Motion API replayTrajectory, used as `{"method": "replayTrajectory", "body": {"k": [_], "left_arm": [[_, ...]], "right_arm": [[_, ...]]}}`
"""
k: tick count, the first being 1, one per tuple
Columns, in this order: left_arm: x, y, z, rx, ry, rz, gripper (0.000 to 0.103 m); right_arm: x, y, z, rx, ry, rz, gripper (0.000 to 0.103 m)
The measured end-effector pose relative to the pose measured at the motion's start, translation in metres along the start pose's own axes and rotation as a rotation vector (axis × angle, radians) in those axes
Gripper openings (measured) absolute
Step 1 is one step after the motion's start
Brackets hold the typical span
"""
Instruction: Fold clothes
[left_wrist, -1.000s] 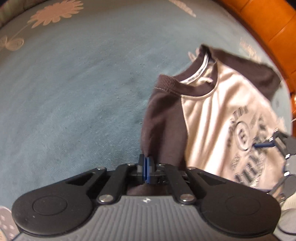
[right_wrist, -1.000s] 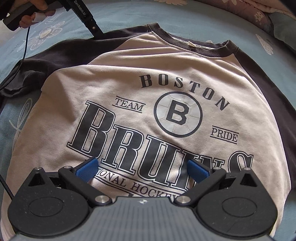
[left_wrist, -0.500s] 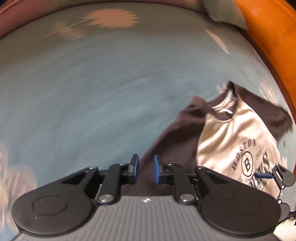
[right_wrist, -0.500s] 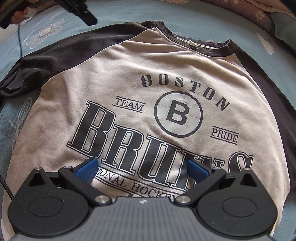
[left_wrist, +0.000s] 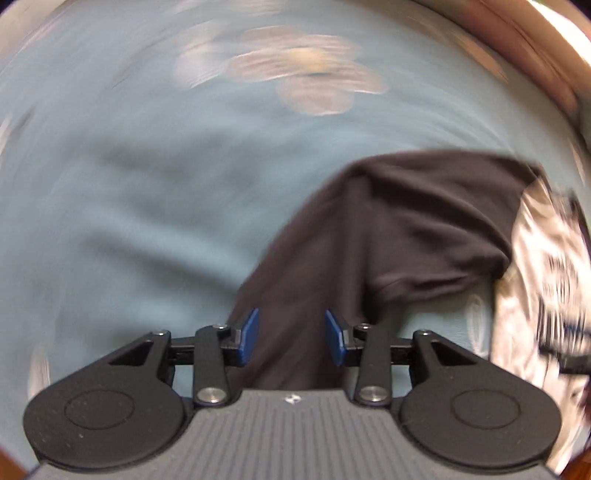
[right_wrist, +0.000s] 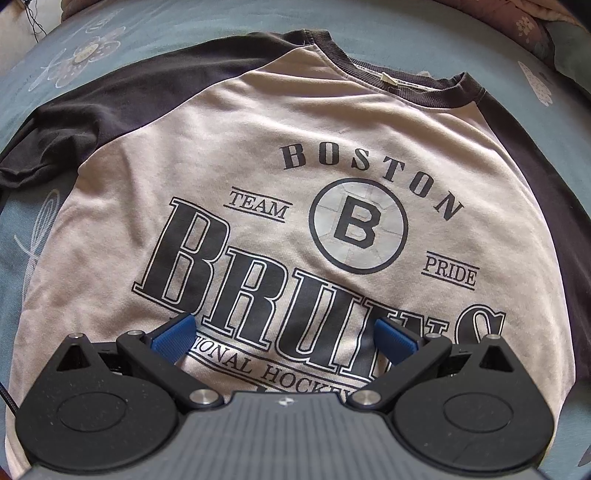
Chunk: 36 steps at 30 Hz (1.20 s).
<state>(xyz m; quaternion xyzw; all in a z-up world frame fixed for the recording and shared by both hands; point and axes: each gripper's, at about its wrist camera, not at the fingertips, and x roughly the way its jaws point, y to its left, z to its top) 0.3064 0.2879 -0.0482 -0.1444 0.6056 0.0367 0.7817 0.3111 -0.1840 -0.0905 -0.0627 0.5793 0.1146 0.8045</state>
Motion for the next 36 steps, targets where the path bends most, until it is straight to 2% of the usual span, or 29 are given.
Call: {"method": "replayTrajectory", "body": {"k": [3,5,8,10,12,14,17,19,20,23,26,30,34,36], "left_arm": [[-0.002,0.043,-0.029,-0.144,-0.036,0.009,0.038],[0.005,0.06,-0.042,-0.165,-0.036,-0.025,0.039],[0.014,0.069,-0.043,-0.083,-0.05,-0.038,0.043],[0.02,0.073,-0.039,-0.031,-0.027,-0.08,0.045],[0.024,0.075,-0.036,0.015,0.0,-0.132,0.056],[0.025,0.07,-0.033,0.08,0.035,-0.139,0.056],[0.026,0.058,-0.034,0.167,0.08,-0.123,0.05],[0.027,0.052,-0.037,0.172,0.082,-0.101,0.046],[0.028,0.05,-0.039,0.165,0.081,-0.097,0.041],[0.029,0.04,-0.047,0.168,0.057,-0.051,0.038],[0.028,0.034,-0.047,0.136,0.061,-0.06,0.018],[0.018,0.022,-0.038,0.198,0.028,-0.025,0.016],[-0.003,0.025,-0.015,0.232,-0.018,0.017,0.016],[-0.014,0.029,-0.002,0.256,-0.035,0.061,0.016]], "right_arm": [[0.0,0.0,0.001,-0.003,0.01,0.001,0.103],[0.001,0.0,0.002,-0.006,0.015,0.003,0.103],[0.002,-0.001,0.004,-0.009,0.027,0.005,0.103],[0.003,-0.001,0.007,-0.01,0.041,0.004,0.103],[0.004,-0.001,0.008,-0.009,0.051,0.002,0.103],[0.004,0.0,0.009,-0.01,0.056,0.0,0.103],[0.005,0.0,0.01,-0.009,0.062,-0.003,0.103],[0.005,0.0,0.01,-0.007,0.065,-0.006,0.103],[0.005,0.0,0.011,-0.006,0.067,-0.008,0.103],[0.006,0.001,0.011,-0.004,0.071,-0.012,0.103],[0.006,0.001,0.012,-0.001,0.076,-0.016,0.103],[0.006,0.001,0.011,0.003,0.078,-0.021,0.103],[0.007,0.0,0.012,0.004,0.084,-0.023,0.103],[0.007,0.0,0.012,0.005,0.088,-0.023,0.103]]}}
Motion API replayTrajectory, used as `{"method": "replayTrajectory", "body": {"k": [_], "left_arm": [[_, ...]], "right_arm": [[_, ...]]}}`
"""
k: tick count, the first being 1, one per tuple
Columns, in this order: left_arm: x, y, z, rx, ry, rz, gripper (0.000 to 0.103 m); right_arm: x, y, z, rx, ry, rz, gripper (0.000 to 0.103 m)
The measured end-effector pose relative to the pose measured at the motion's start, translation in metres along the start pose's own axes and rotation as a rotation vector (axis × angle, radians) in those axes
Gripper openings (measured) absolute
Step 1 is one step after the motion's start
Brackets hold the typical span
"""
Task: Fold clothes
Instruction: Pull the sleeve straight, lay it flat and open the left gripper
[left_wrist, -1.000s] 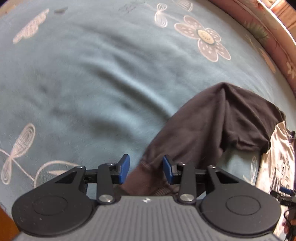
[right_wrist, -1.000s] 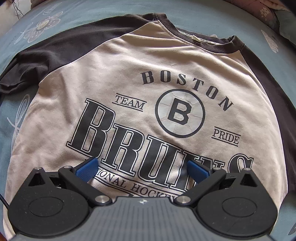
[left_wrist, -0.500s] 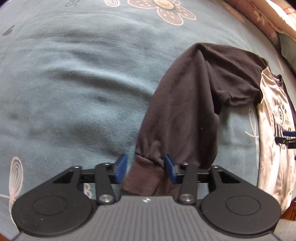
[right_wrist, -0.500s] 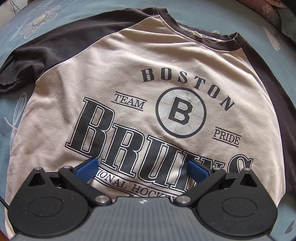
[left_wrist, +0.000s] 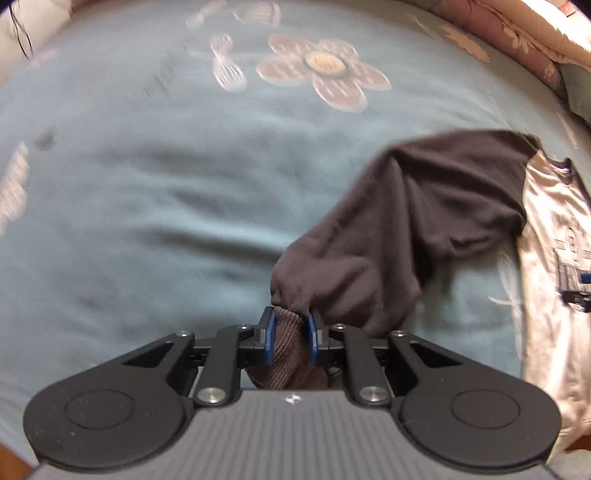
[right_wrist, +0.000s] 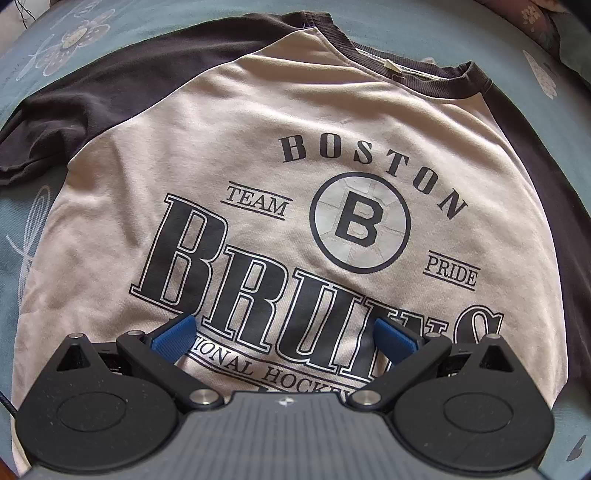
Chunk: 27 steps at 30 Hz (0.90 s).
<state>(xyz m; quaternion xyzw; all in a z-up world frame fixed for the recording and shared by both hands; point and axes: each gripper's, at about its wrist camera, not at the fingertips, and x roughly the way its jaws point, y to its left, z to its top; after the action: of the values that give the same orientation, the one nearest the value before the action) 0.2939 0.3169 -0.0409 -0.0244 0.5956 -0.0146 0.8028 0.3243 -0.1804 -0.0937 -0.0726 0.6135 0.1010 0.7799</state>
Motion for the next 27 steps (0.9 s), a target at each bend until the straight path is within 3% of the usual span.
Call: {"method": "replayTrajectory", "body": {"k": [5,11,14,17,20,21,23,27], "left_arm": [[-0.003,0.029,0.027,0.013,0.002,0.075,0.016],[0.024,0.05,0.045,0.014,0.016,0.13,0.018],[0.034,0.059,0.048,-0.027,0.058,0.119,0.028],[0.028,0.069,0.046,-0.069,0.058,0.155,0.051],[0.018,0.083,0.041,-0.146,0.071,0.247,0.044],[0.011,0.083,0.04,-0.177,0.055,0.235,0.045],[0.001,0.071,0.04,-0.195,-0.012,0.13,0.048],[0.014,0.026,0.044,-0.152,-0.065,-0.03,0.054]], "right_arm": [[0.001,-0.001,0.0,0.001,0.004,-0.001,0.103],[0.001,-0.001,-0.001,0.001,0.006,0.001,0.103],[0.001,-0.002,-0.001,0.001,0.007,0.002,0.103],[0.001,-0.003,-0.002,0.001,0.006,0.002,0.103],[0.002,-0.004,-0.004,0.001,0.001,0.004,0.103],[0.002,-0.004,-0.005,0.002,-0.002,0.004,0.103],[0.002,-0.005,-0.007,0.002,-0.009,0.004,0.103],[0.002,-0.005,-0.012,0.002,-0.025,0.004,0.103]]}}
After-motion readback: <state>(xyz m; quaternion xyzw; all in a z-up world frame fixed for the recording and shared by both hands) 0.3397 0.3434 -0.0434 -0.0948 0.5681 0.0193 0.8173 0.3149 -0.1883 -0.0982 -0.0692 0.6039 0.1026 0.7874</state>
